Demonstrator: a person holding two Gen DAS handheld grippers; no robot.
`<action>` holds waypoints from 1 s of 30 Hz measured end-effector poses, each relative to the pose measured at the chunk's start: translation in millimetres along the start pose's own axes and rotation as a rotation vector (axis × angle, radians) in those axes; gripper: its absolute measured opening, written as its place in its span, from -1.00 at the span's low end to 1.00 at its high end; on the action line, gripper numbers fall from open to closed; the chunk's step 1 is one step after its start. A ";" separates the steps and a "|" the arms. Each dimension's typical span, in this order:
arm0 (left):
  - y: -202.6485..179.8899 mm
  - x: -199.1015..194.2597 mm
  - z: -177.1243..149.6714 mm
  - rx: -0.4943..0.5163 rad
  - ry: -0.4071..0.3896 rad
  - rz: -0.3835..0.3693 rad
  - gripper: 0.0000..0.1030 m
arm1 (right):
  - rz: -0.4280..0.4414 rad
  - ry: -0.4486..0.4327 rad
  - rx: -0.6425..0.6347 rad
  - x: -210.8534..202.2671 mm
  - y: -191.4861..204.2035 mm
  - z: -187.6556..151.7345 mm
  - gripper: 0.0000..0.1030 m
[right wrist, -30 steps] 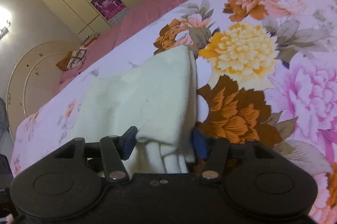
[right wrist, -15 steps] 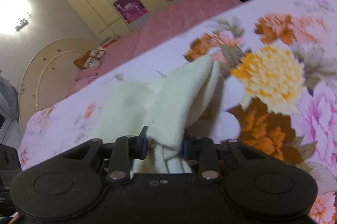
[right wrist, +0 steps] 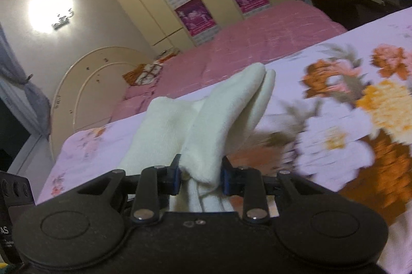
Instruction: Fold small clothes
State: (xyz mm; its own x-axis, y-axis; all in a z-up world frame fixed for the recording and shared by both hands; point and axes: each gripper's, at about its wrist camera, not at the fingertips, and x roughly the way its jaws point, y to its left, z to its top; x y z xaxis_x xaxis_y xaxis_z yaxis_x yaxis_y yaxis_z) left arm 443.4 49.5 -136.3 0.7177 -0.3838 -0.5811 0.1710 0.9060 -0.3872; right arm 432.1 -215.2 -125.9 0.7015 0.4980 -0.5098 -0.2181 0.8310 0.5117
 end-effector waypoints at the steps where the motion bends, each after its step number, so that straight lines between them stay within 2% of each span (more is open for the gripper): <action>1: 13.4 -10.7 -0.1 -0.004 -0.006 0.007 -0.30 | 0.009 0.001 -0.001 5.2 11.2 -3.8 -0.45; 8: 117.2 -70.7 -1.6 -0.041 -0.034 0.037 -0.30 | 0.040 0.017 0.006 47.8 96.0 -40.7 -0.45; 12: 173.2 -89.8 -2.9 -0.055 -0.043 0.059 -0.30 | 0.056 0.032 -0.007 80.4 143.0 -59.6 -0.45; 17: 233.4 -97.1 -7.2 -0.065 -0.045 0.093 -0.30 | 0.069 0.060 -0.013 122.9 179.9 -78.7 -0.45; 22: 277.8 -78.2 -22.4 -0.098 -0.020 0.143 -0.30 | 0.027 0.110 -0.008 158.8 186.9 -96.0 -0.46; 23: 288.3 -74.4 -27.6 -0.112 -0.009 0.143 -0.25 | 0.007 0.123 -0.003 164.7 182.8 -99.4 -0.46; 24: 294.4 -72.6 -32.4 -0.135 -0.014 0.126 -0.06 | -0.014 0.128 -0.002 167.0 179.5 -103.3 -0.47; 25: 300.0 -72.5 -36.6 -0.148 -0.024 0.125 0.01 | -0.034 0.132 0.000 169.6 175.7 -106.5 -0.47; 30: 300.2 -76.9 -43.9 -0.150 -0.024 0.112 0.06 | -0.081 0.145 0.028 172.1 167.3 -113.9 -0.41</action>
State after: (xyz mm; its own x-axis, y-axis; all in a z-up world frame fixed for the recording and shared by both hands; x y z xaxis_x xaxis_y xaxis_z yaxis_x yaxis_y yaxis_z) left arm 409.8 343.2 -239.3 0.7431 -0.2760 -0.6097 -0.0123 0.9052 -0.4248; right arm 439.1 37.8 -206.8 0.6107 0.4617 -0.6434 -0.1445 0.8638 0.4827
